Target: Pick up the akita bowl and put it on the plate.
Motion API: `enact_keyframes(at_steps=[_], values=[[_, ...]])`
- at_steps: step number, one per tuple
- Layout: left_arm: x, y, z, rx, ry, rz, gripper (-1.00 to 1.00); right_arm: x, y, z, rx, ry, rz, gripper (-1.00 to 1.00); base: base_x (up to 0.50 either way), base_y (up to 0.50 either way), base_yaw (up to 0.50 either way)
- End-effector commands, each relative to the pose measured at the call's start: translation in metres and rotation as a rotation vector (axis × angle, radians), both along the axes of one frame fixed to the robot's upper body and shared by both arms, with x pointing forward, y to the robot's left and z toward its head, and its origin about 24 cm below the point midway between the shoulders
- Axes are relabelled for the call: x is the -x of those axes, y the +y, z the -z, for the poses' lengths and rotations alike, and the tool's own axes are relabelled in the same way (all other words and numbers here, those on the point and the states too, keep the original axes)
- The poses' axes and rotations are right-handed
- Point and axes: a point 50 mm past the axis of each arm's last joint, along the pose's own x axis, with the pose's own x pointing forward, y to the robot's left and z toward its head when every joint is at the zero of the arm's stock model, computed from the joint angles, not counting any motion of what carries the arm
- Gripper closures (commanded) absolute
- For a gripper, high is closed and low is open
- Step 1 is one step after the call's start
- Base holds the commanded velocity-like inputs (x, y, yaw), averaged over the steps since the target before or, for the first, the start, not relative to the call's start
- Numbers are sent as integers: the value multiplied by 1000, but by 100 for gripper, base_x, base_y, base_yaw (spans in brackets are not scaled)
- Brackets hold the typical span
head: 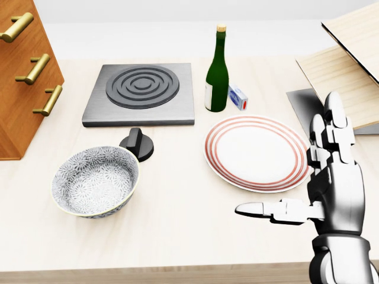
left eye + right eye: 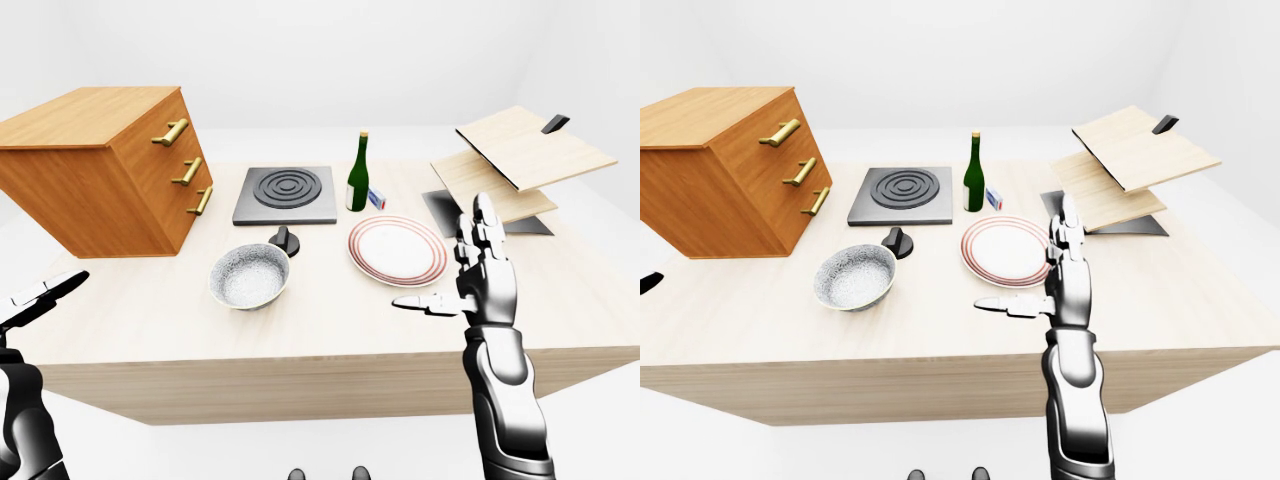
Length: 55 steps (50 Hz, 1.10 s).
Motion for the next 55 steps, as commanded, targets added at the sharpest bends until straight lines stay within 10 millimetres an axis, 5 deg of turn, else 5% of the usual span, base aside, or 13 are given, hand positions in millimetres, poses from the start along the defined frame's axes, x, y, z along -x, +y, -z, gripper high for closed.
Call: enact_keyframes(at_steps=[1, 55], values=[[0, 2, 3, 8, 8, -2, -100, 0, 1, 0, 1, -2, 0, -100, 0, 0, 0], [-1, 1, 2, -4, 15, -2, -100, -3, 4, 0, 26, 3, -11, -95, 2, 0, 0]])
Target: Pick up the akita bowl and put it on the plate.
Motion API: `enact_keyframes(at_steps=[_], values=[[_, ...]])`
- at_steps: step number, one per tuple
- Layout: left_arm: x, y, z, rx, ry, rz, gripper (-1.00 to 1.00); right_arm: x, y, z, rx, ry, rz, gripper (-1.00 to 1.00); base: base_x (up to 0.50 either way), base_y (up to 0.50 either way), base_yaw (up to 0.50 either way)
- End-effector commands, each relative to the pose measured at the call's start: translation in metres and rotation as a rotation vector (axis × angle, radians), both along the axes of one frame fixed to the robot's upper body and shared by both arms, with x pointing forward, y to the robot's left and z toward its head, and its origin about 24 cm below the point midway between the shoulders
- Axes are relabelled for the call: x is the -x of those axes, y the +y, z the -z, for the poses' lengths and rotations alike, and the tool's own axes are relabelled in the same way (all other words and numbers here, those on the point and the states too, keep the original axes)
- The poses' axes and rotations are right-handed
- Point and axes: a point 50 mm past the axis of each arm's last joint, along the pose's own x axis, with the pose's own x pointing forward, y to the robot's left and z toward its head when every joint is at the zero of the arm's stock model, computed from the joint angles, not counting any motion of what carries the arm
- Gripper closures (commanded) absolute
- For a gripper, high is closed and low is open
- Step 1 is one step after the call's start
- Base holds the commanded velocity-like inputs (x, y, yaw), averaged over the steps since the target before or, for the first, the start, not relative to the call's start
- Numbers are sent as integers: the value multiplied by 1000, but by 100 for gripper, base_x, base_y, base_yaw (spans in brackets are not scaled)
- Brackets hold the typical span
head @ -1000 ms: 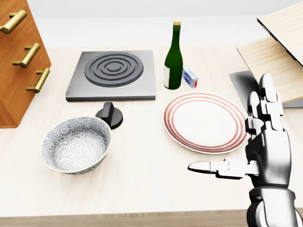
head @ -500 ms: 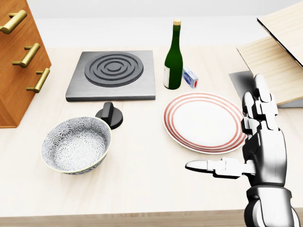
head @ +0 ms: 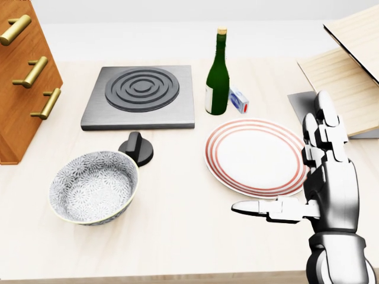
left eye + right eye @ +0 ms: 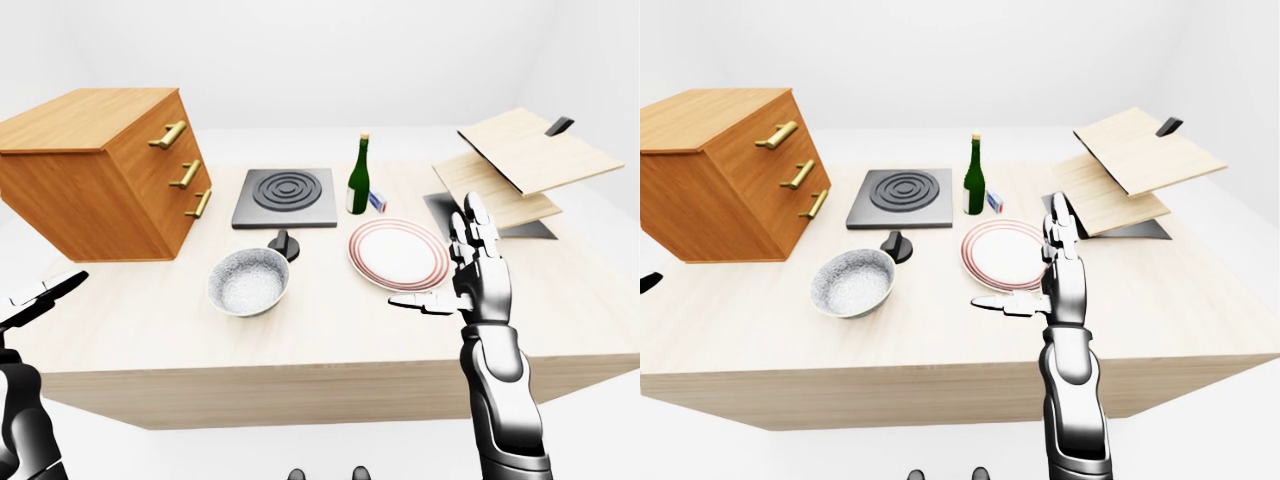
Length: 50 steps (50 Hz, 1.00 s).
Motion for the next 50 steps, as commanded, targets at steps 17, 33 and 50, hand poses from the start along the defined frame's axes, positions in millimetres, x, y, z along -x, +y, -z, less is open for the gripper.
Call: enact_keyframes(at_steps=[17, 33, 50], values=[[-3, 1, 6, 13, 23, 4, -100, 1, -2, -3, 5, -12, 8, -95, 29, 0, 0], [-2, 1, 3, 8, 14, 3, -100, 1, -2, -4, 6, -16, 10, -95, 32, 0, 0], [0, 0, 0, 1, 0, 0, -100, 1, -2, -3, 7, -14, 11, -95, 40, 0, 0]])
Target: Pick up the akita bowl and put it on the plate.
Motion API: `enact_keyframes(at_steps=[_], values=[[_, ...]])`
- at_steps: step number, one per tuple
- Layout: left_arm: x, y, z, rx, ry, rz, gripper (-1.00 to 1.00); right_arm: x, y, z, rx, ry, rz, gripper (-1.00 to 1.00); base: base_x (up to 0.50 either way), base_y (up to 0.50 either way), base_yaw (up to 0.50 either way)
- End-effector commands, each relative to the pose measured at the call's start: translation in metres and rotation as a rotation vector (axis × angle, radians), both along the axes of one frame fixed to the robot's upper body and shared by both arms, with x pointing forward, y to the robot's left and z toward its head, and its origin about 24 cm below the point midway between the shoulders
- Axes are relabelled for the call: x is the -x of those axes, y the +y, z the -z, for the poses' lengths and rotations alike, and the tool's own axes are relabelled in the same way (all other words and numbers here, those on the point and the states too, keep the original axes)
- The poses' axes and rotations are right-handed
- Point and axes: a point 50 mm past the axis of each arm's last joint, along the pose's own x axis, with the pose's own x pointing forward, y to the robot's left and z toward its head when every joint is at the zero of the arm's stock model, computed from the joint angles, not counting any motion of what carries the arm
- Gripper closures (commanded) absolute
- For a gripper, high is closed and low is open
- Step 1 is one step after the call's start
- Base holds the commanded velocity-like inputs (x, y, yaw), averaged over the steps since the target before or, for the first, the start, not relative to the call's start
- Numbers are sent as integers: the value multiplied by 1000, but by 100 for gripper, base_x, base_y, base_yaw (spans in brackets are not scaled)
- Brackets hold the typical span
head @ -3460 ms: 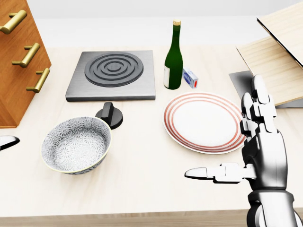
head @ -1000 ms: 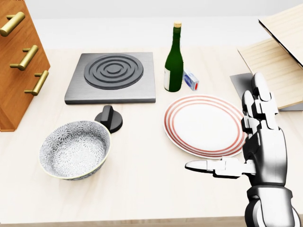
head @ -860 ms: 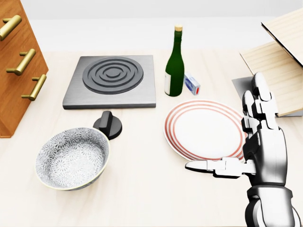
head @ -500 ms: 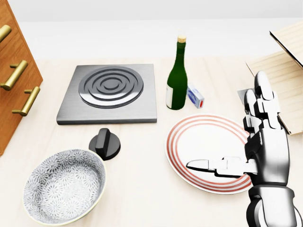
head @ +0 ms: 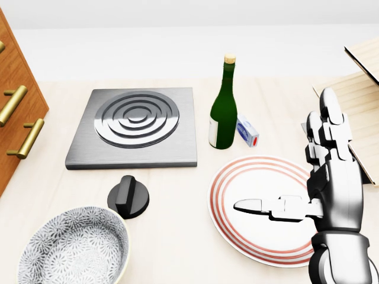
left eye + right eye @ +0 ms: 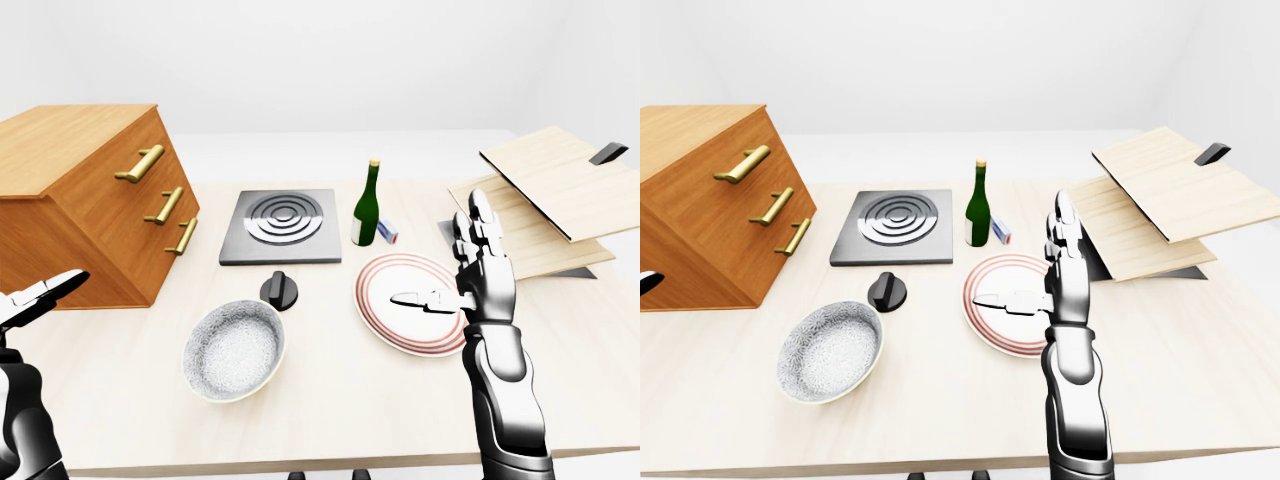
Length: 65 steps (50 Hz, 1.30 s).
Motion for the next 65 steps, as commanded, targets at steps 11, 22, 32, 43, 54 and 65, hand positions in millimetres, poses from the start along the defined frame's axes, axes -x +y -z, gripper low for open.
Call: enact_keyframes(at_steps=[11, 22, 32, 43, 54, 65], values=[[2, -1, -4, -9, -16, -6, -100, 0, 0, -1, 0, -3, 0, -95, 45, 0, 0], [2, 0, -3, -8, -14, -3, -100, 1, 6, -3, 14, -13, -26, -96, 26, 0, 0], [3, 0, -2, -6, -12, 1, -100, 7, 15, -24, 109, -99, -58, -96, 0, 0, 0], [2, 0, -1, -3, -8, 3, -100, 6, 35, -33, 220, -133, -123, -96, 0, 0, 0], [2, 0, 2, 3, 3, 4, -100, 17, 64, -47, 389, -198, -237, -96, 0, 0, 0], [2, 0, 2, 3, 2, 4, -100, 23, 85, -51, 598, -205, -291, -96, 0, 0, 0]])
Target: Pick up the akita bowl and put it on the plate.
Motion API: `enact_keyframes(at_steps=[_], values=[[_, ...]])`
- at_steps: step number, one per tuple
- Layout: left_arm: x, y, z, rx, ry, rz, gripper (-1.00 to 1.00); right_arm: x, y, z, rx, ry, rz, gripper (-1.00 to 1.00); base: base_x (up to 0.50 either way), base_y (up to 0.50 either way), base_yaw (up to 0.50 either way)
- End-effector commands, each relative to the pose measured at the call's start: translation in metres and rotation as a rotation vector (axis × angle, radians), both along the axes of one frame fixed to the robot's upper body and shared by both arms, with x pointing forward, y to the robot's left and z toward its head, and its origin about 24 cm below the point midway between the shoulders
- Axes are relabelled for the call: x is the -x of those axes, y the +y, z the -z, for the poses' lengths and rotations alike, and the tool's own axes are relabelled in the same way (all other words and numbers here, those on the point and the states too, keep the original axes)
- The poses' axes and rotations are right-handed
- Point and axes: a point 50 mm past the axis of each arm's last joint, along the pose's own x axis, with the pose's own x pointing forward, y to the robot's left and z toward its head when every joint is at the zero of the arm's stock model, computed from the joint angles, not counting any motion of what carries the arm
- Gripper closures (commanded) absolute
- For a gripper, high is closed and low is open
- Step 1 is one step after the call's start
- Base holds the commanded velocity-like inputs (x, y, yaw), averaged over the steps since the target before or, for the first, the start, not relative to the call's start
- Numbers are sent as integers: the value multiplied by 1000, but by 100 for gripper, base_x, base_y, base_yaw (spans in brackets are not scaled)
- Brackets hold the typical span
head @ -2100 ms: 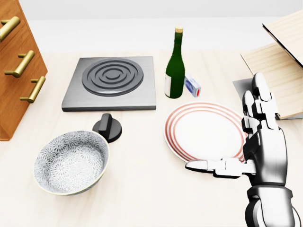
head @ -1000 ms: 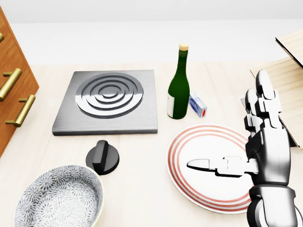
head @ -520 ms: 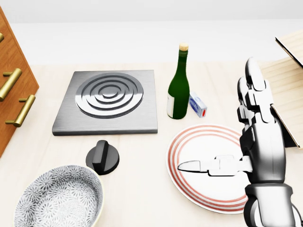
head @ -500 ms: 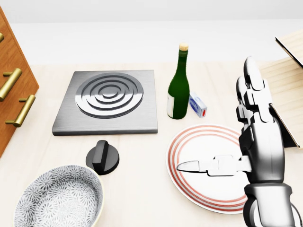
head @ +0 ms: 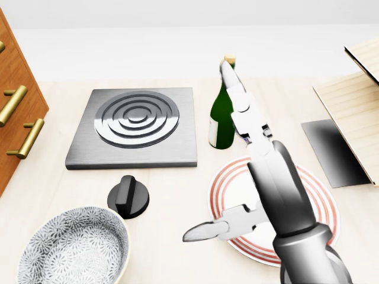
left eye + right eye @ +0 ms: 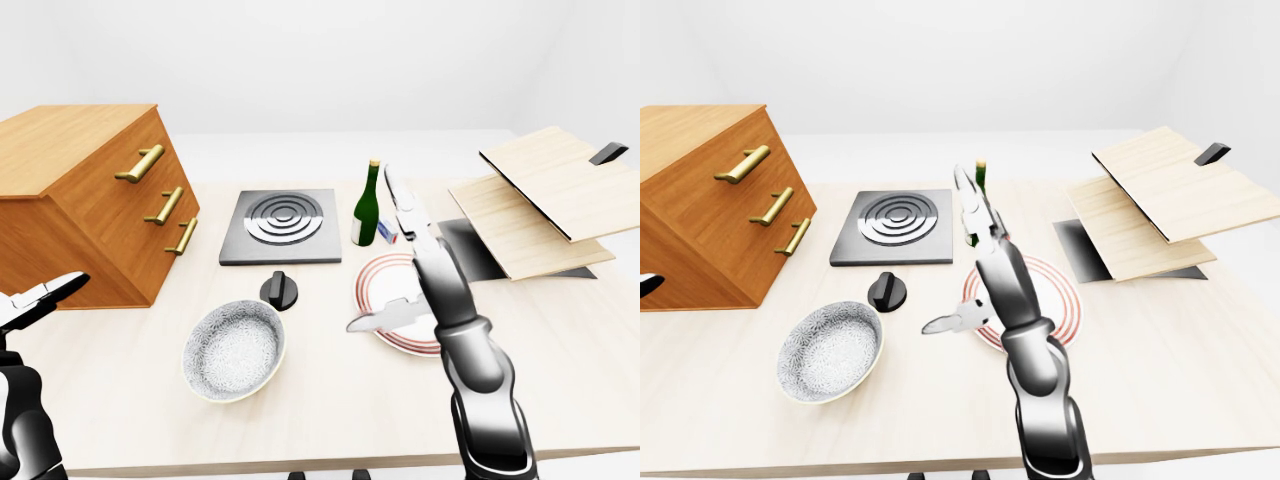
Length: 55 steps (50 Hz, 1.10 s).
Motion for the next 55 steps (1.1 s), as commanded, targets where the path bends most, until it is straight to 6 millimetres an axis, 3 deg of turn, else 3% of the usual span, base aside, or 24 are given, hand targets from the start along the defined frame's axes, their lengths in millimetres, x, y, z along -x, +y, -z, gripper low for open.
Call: enact_keyframes(at_steps=[1, 29, 55], values=[[0, 0, 0, 0, -1, 0, -100, 7, 21, -6, 188, -31, -45, -96, 0, 0, 0], [2, 0, -5, -8, -19, -5, -100, 7, 45, 1, 440, 23, -66, -95, 0, 0, 0], [3, -1, -6, -14, -24, -3, -100, 12, 63, 26, 595, 143, -105, -96, 0, 0, 0]])
